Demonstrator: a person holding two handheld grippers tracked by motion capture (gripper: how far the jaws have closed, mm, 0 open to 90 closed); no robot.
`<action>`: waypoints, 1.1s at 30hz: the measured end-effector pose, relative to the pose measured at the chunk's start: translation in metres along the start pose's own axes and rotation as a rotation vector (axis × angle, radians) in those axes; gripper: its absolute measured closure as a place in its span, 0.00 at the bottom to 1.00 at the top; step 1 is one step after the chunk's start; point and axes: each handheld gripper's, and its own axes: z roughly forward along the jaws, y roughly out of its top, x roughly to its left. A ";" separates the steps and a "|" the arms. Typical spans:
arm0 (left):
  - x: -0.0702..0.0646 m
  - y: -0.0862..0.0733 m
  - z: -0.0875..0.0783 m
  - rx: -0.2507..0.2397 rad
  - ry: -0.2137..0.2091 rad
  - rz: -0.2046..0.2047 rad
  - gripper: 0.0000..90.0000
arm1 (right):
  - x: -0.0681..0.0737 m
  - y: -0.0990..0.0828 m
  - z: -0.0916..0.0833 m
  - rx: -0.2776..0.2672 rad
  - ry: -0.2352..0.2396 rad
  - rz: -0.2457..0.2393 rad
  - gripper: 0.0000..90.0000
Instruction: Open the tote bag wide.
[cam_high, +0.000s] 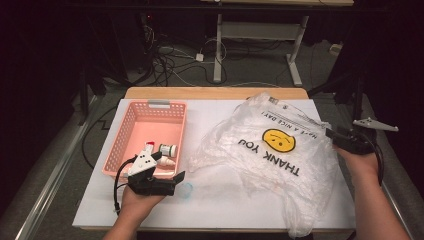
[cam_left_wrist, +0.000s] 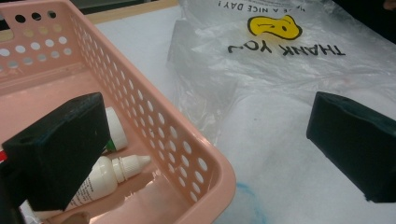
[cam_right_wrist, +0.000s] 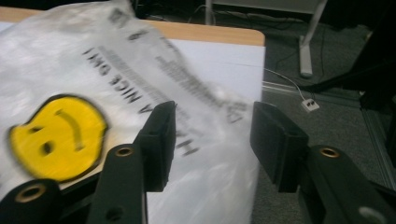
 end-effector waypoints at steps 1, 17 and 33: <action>0.000 0.000 0.000 0.000 0.001 0.000 0.00 | 0.005 -0.002 -0.006 -0.003 0.002 -0.019 0.56; -0.002 -0.004 -0.004 -0.016 0.015 0.007 0.00 | 0.114 -0.082 -0.079 0.067 0.210 -0.133 0.52; -0.001 -0.004 -0.001 -0.006 0.010 0.008 0.00 | 0.131 -0.119 -0.081 0.224 0.149 -0.241 1.00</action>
